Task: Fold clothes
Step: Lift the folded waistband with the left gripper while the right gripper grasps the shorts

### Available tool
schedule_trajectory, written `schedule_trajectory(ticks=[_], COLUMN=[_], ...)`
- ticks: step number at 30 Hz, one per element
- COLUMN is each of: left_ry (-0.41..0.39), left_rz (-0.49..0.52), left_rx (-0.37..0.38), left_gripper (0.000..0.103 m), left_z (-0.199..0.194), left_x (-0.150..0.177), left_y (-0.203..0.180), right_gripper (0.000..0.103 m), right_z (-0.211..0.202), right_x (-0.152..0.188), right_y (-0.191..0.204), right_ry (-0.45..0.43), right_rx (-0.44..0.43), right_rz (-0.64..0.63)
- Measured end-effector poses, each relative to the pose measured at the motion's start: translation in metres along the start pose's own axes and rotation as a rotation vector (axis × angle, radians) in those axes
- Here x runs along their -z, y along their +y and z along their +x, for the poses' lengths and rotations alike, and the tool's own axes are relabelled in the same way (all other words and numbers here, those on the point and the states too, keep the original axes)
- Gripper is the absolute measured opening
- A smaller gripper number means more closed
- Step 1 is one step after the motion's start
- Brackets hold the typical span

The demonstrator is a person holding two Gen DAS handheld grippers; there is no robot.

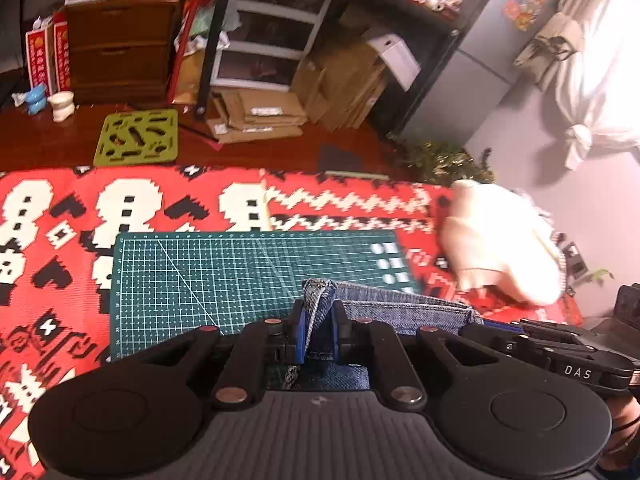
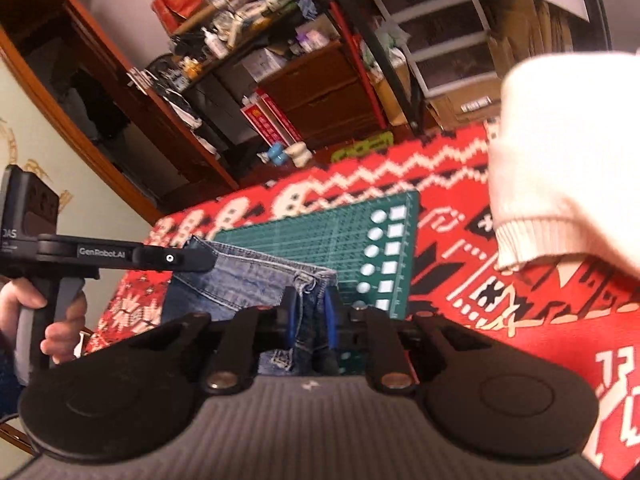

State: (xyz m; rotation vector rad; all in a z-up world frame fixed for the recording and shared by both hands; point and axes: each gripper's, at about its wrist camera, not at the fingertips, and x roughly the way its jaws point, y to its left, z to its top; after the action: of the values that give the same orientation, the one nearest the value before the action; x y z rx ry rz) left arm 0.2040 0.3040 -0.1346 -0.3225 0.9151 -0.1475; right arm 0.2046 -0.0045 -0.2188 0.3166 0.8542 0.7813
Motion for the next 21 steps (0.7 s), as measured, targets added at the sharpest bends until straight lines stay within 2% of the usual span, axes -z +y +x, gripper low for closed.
schedule_trajectory(ticks=[6,10,12,16,21], left_ry=[-0.043,-0.059,-0.054,-0.035,0.013], left_rz=[0.046,0.062,0.074,0.101,0.066], left_rx=[0.032,0.054,0.056,0.042,0.037], left_gripper=[0.011,0.011,0.011,0.011,0.011], left_z=[-0.059,-0.103,-0.119,-0.146,-0.158], left_x=[0.018,0.044,0.063,0.104,0.160], left_y=[-0.017,-0.024,-0.027,-0.033,-0.028], right_gripper=[0.014,0.012,0.008,0.008,0.008], right_z=[-0.050,-0.088,-0.105,-0.136,-0.157], right_x=[0.007,0.020,0.031,0.063,0.111], right_y=[0.034,0.061,0.074,0.101,0.124], right_ry=[-0.048,-0.067,-0.066,-0.032,0.057], right_rx=[-0.024,-0.044,-0.059,-0.065,-0.084], right_rz=[-0.090,-0.172,-0.206,-0.317,-0.410])
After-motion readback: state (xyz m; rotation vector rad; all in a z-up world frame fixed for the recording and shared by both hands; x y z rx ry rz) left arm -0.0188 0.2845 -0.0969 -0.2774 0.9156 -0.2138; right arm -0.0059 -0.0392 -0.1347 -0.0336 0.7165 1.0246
